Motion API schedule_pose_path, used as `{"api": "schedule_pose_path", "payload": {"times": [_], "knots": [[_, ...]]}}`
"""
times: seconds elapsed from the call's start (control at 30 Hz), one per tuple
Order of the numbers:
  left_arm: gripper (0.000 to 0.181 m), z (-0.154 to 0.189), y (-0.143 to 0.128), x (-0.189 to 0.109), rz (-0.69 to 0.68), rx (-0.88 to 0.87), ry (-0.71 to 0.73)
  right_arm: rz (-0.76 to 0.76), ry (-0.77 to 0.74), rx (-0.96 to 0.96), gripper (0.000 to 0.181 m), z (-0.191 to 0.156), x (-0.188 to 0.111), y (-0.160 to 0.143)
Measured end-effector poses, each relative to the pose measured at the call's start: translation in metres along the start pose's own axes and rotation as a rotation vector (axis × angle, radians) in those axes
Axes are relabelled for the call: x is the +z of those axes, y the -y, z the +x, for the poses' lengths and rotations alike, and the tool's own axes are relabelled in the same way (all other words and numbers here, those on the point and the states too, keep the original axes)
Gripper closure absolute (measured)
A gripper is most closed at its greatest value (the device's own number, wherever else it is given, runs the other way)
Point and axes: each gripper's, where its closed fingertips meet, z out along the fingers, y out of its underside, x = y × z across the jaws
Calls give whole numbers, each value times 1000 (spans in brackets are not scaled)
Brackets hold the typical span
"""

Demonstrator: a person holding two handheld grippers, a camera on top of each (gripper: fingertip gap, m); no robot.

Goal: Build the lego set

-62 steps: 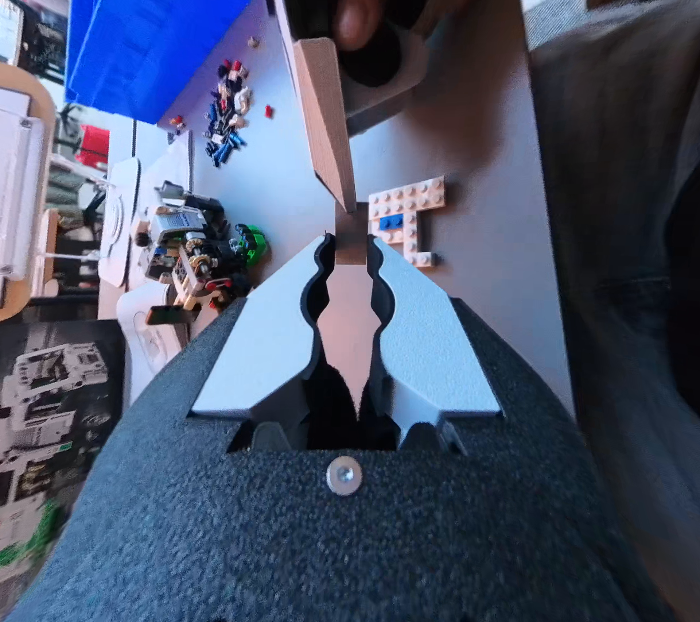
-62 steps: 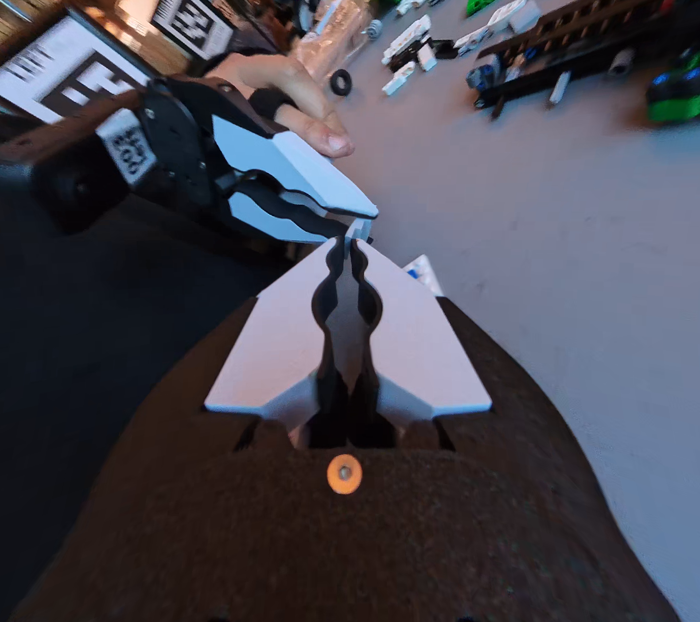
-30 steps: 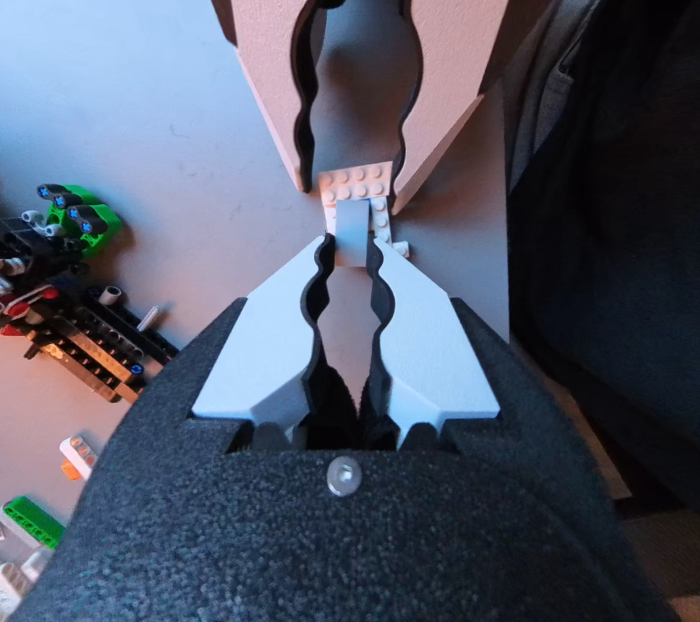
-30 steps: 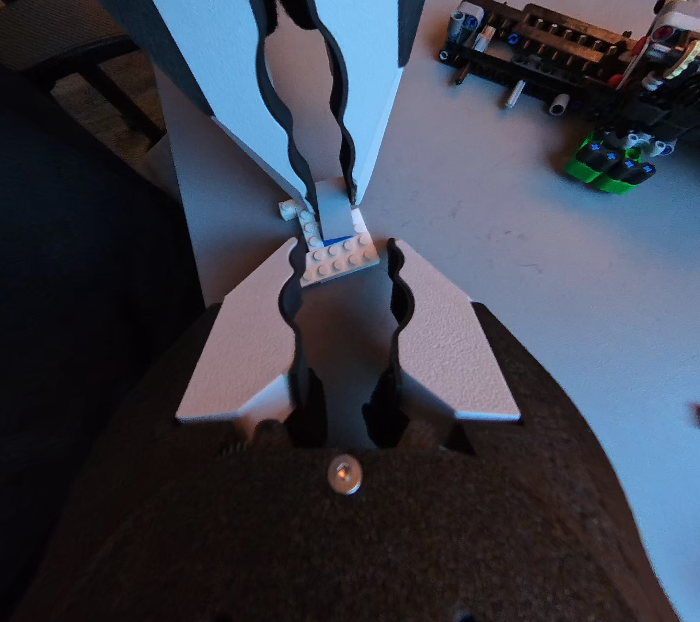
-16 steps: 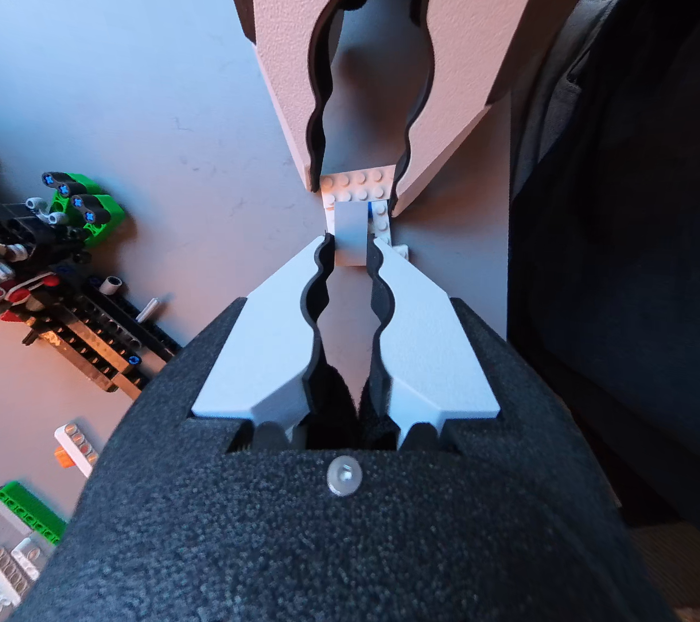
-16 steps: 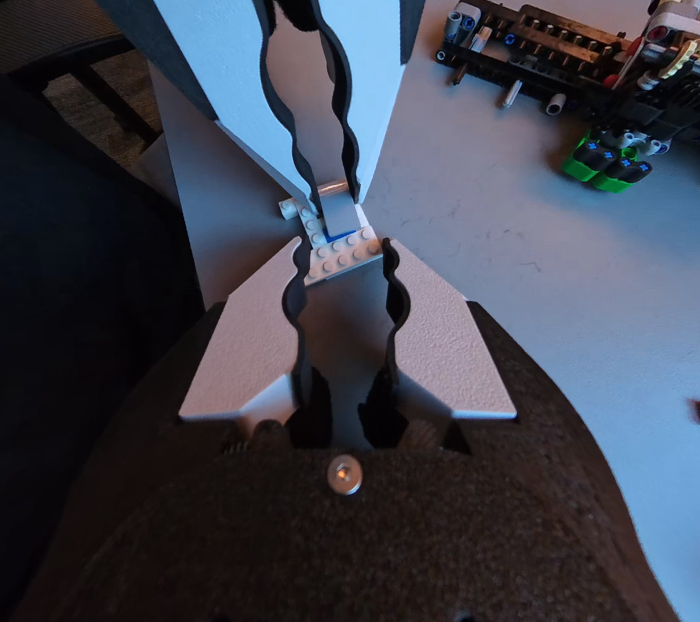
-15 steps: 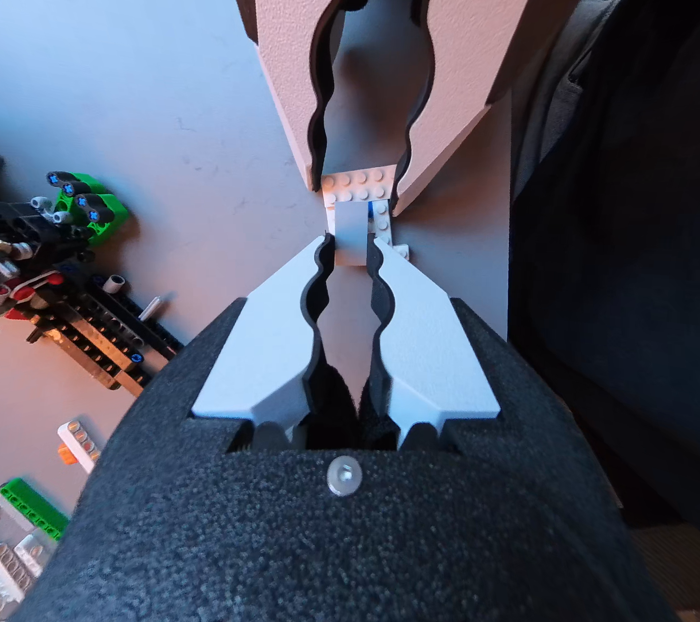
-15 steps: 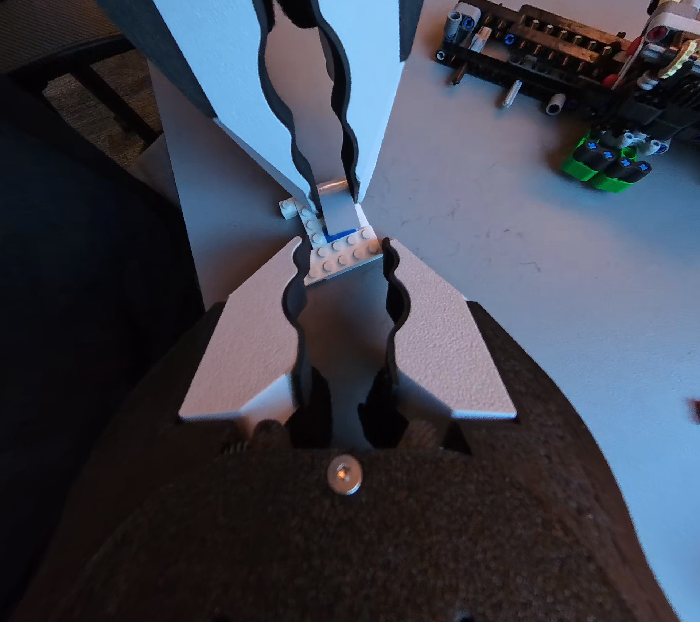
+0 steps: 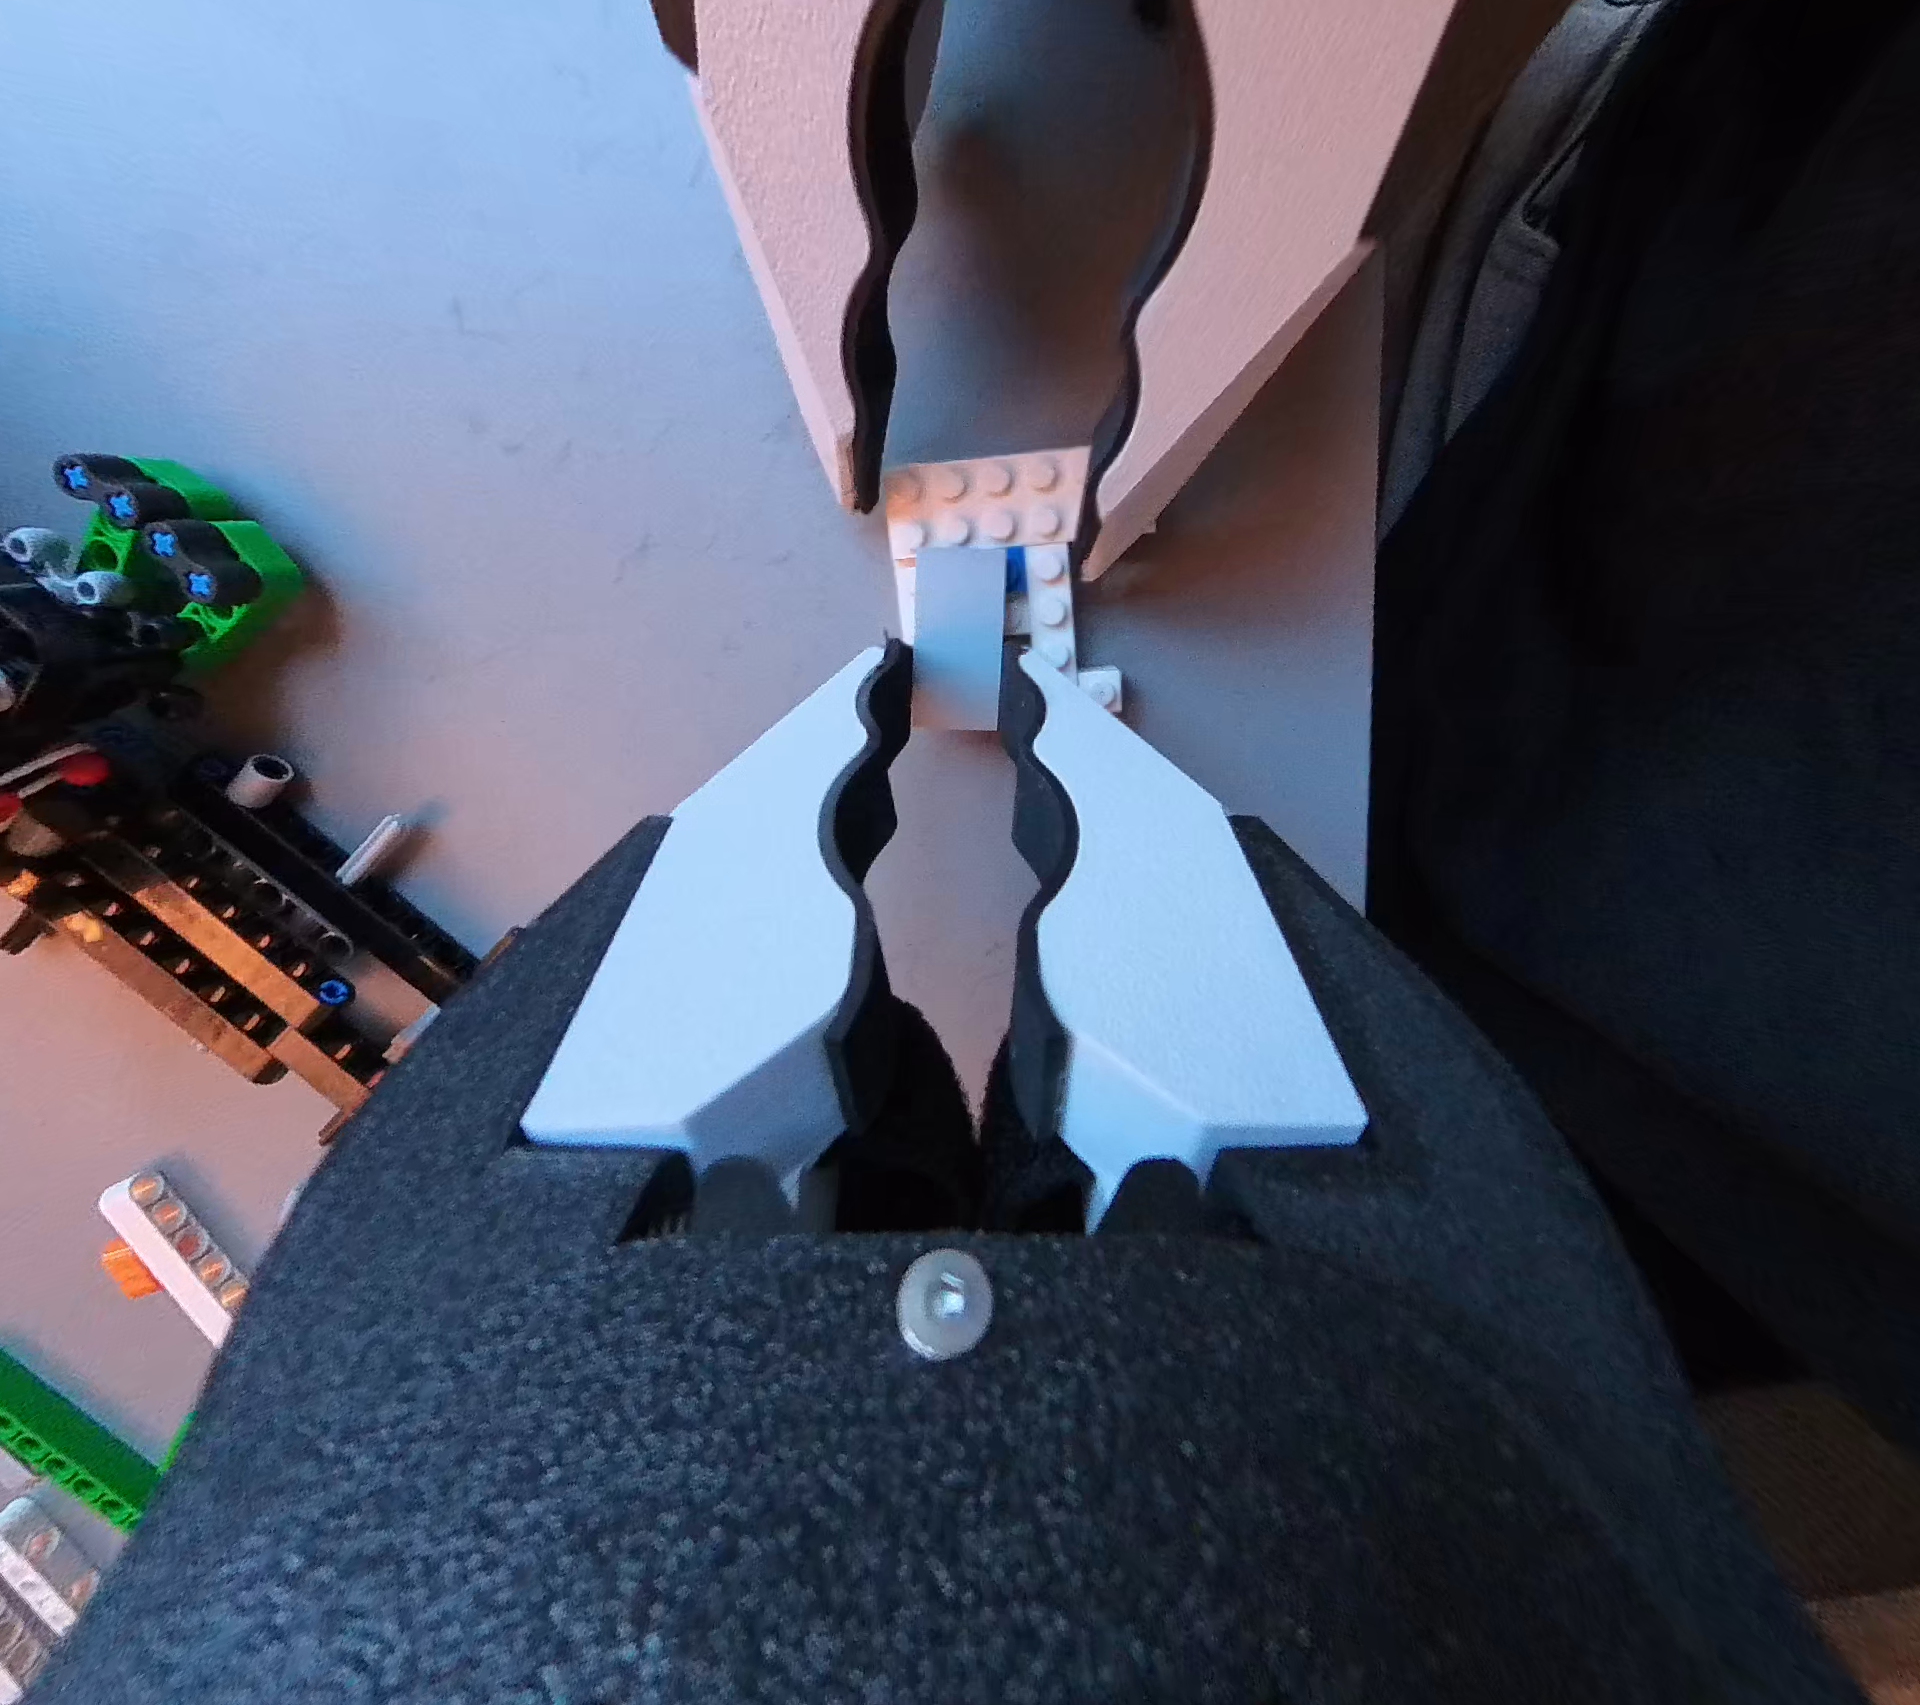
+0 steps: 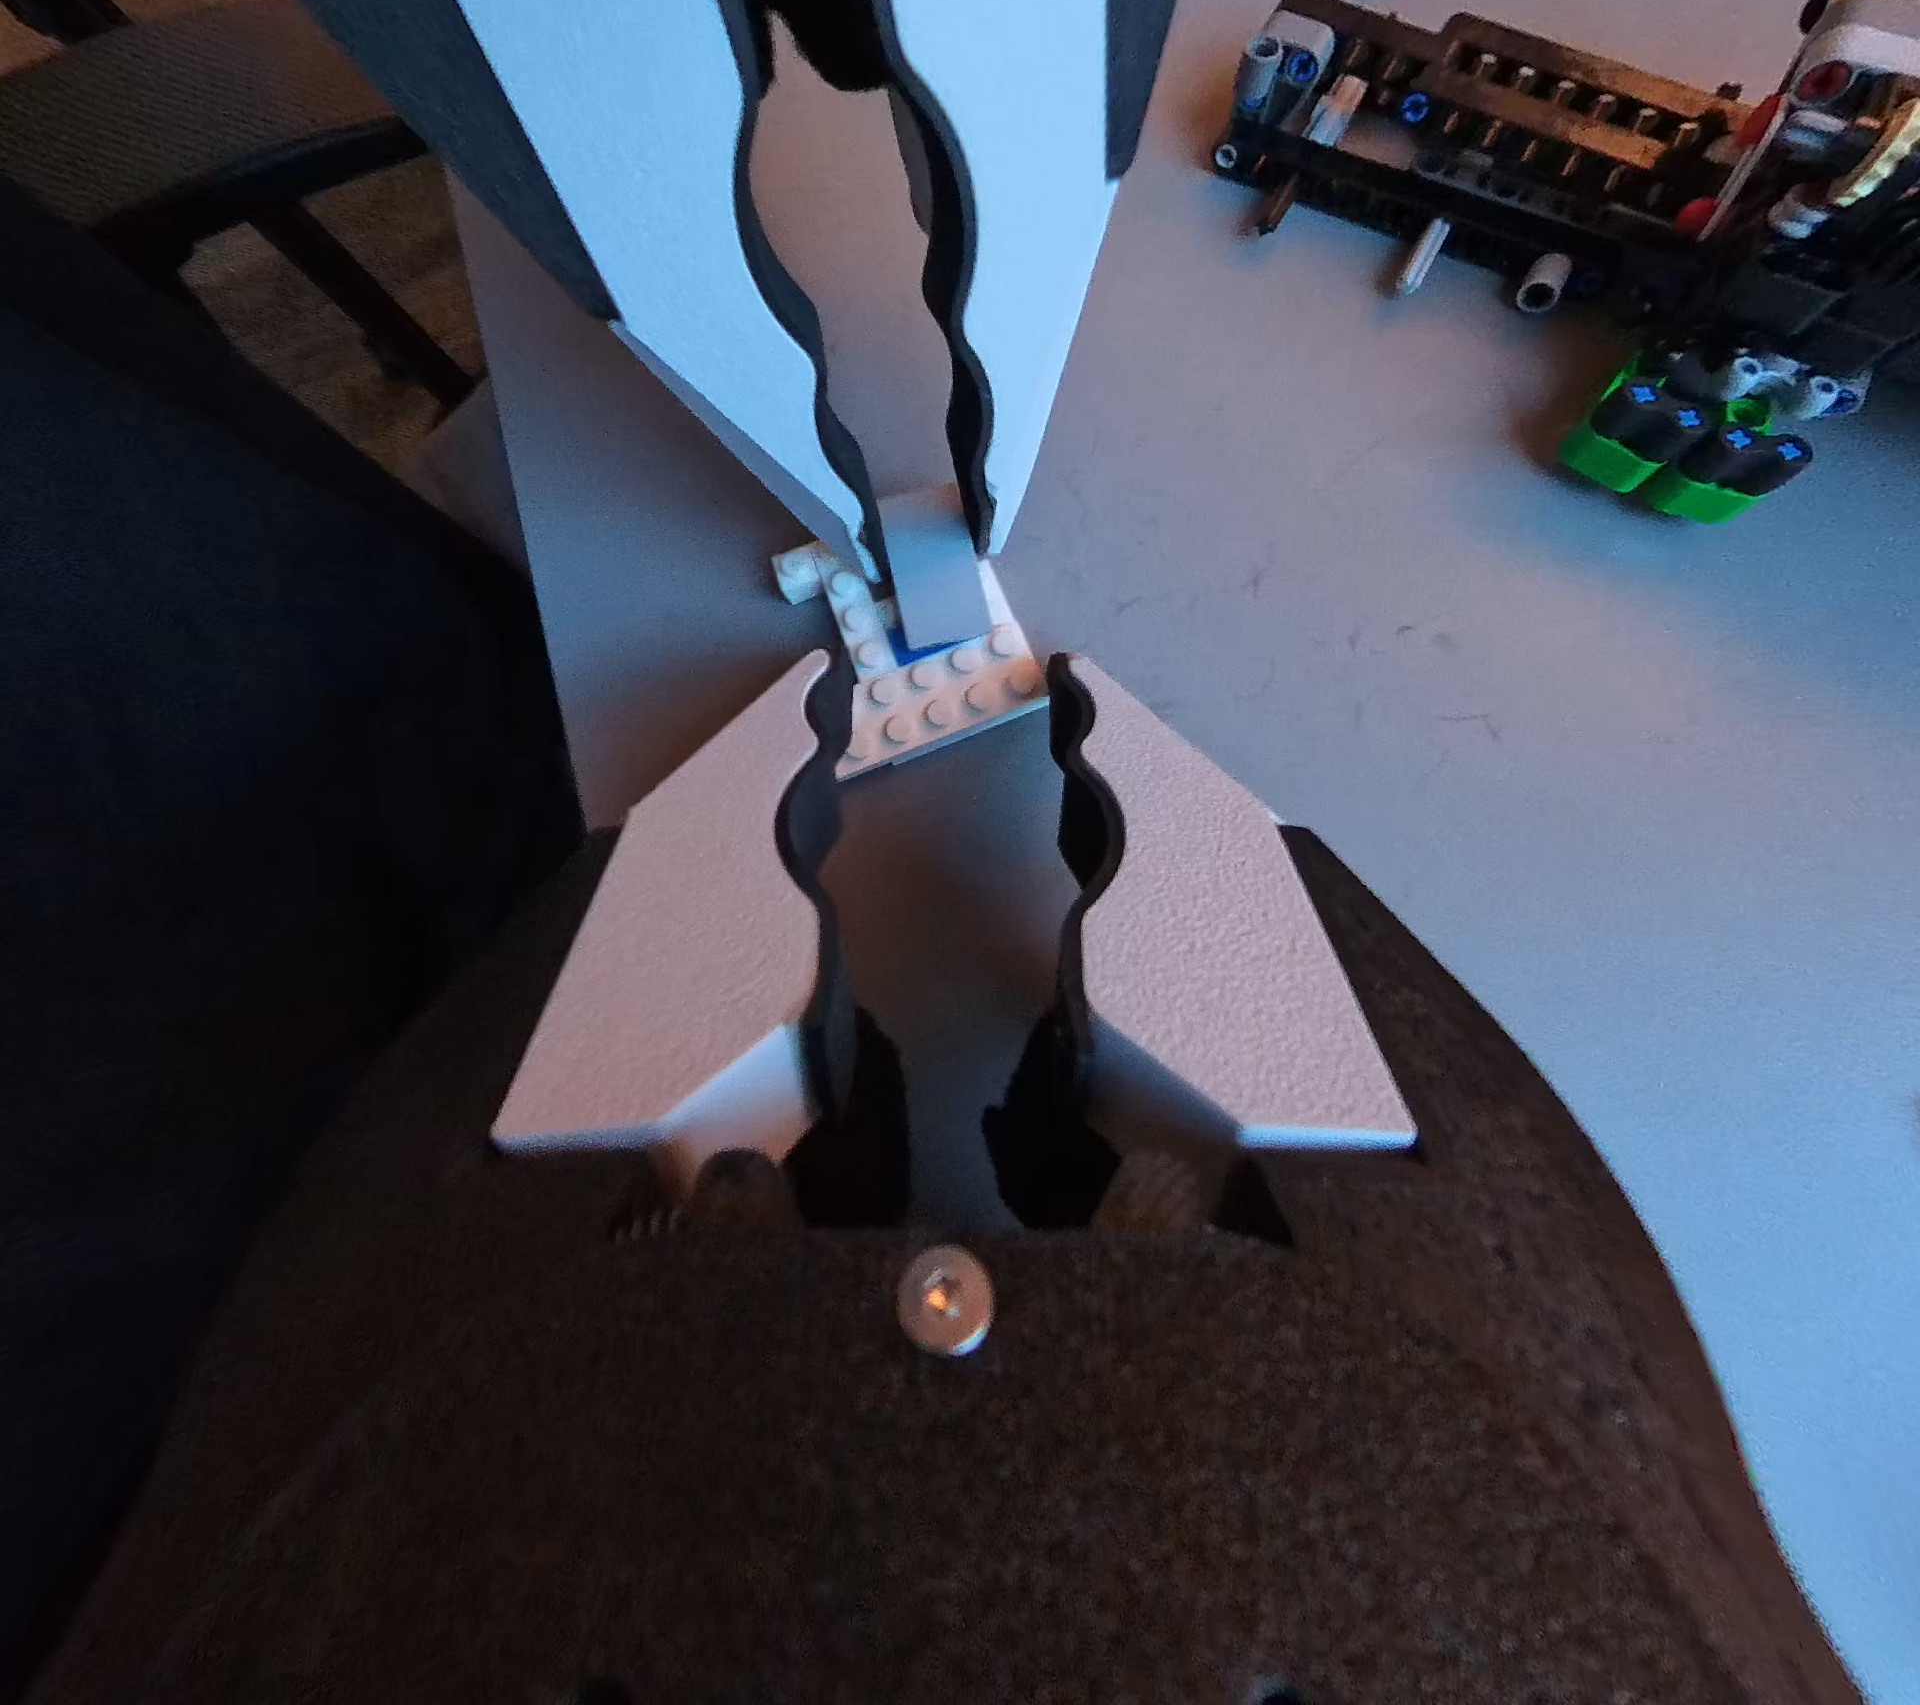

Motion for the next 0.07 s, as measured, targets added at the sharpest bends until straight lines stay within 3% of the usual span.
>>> {"api": "schedule_pose_path", "payload": {"times": [0.03,0.07], "knots": [[166,0,-1,1,-2,-2,-2,28,13,12,144,-1,-2,3],[166,1,0,1,1,-6,-4,56,24,23,146,-1,-5,7]]}}
